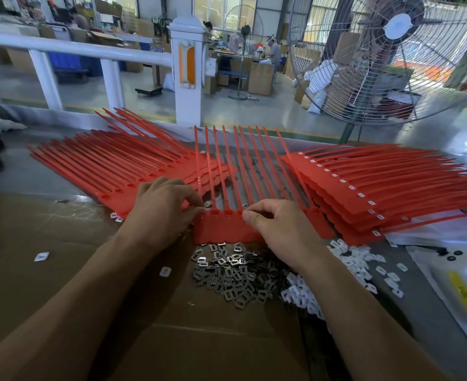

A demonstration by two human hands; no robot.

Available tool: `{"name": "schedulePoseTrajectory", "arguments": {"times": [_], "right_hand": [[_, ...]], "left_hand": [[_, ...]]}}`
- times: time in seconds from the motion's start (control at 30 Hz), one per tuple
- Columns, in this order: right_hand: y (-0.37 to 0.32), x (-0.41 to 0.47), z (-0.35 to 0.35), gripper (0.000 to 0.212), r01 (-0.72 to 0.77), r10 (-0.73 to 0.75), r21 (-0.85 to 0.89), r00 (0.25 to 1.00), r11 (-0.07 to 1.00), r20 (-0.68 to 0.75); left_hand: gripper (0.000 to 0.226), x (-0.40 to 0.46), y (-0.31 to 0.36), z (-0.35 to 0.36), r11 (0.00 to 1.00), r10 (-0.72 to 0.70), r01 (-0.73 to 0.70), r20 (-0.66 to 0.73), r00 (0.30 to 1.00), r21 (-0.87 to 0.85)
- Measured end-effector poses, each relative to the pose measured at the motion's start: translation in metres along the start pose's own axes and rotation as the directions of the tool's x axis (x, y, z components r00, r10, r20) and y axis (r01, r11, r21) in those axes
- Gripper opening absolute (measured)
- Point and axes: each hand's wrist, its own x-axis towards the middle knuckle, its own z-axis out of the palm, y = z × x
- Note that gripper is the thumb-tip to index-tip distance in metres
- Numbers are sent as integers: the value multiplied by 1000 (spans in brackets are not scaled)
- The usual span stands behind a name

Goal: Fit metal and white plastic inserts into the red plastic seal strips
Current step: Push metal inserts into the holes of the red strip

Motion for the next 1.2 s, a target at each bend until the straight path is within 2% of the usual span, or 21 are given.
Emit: {"name": "schedulePoseTrajectory", "arguments": {"times": [0.27, 0.4, 0.53, 0.93, 1.2], "right_hand": [[2, -2, -3, 21, 30, -29, -37, 999, 999, 26], [3, -4, -3, 16, 57, -55, -60, 998, 997, 37], [2, -5, -2, 6, 115, -109, -132, 993, 985, 51], [-2, -7, -1, 9, 203, -146, -304, 969, 931, 199], [-1, -7, 5, 10, 257, -194, -425, 963, 868, 187]], "left_hand": [[1, 3, -3, 3, 1000, -18, 18, 11, 1000, 8], [2, 3, -3, 5, 1000, -14, 14, 1, 1000, 1], [3, 4, -3, 6, 999, -34, 34, -23, 999, -9], [4, 3, -2, 6, 997, -70, 69, -26, 997, -30], [8, 1, 0, 13, 997, -72, 72, -38, 997, -7]]}}
